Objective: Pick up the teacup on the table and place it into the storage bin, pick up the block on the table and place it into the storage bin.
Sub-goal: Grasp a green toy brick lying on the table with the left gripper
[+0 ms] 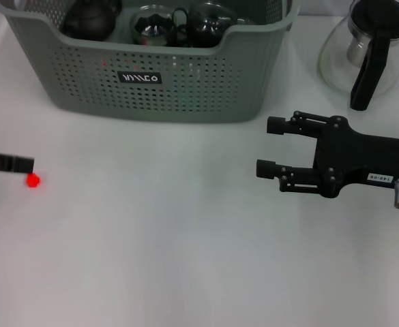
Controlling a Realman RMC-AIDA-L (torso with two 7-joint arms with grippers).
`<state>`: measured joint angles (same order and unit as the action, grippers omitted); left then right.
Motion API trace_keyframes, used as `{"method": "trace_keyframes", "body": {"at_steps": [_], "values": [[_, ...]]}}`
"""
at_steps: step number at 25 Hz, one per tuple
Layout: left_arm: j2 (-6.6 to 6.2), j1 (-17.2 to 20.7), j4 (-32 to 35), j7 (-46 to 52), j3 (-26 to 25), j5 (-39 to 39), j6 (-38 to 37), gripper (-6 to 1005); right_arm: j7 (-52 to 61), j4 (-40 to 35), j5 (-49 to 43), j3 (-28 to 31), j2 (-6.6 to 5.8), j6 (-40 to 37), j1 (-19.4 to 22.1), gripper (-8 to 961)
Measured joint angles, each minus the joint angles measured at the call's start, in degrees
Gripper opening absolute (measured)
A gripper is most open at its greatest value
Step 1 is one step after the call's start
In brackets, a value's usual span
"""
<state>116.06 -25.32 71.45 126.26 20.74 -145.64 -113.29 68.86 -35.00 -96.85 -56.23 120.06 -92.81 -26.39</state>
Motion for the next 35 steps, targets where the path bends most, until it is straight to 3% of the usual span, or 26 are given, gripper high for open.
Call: {"method": "trace_keyframes", "body": {"at_steps": [4,7,8,15,23,29,35], "values": [[0.41,-2.28,0.9,3.86,6.24,-7.76,1.81,887,-0.06,0.09,0.0,0.17,0.0,0.51,0.18,817],[1.12,-3.2,0.68,6.54,9.33,-11.19,3.92,815,-0.21,0.14,-0.17,0.24,0.0,1.05,0.15,817],[2.16,-3.99,0.48,10.08,13.32,-14.39,7.72,791,-0.24,0.15,-0.23,0.24,0.0,1.14,0.09,817],[3.56,-5.21,-0.49,16.48,21.73,-17.95,14.53,665,-0.34,0.2,-0.28,0.24,0.04,1.38,-0.4,818],[3.2,-6.69,-1.12,22.83,28.35,-18.02,16.34,630,-0.1,0.2,-0.39,-0.15,0.09,1.41,-0.69,818],[2.33,-7.21,-1.12,26.58,33.11,-18.07,16.89,478,-0.23,0.2,-0.44,-0.2,0.09,1.41,-0.68,817],[1.94,-7.35,-1.28,29.68,37.44,-18.12,16.93,434,-0.36,0.2,-0.45,-0.2,0.09,1.4,-0.81,817]]}}
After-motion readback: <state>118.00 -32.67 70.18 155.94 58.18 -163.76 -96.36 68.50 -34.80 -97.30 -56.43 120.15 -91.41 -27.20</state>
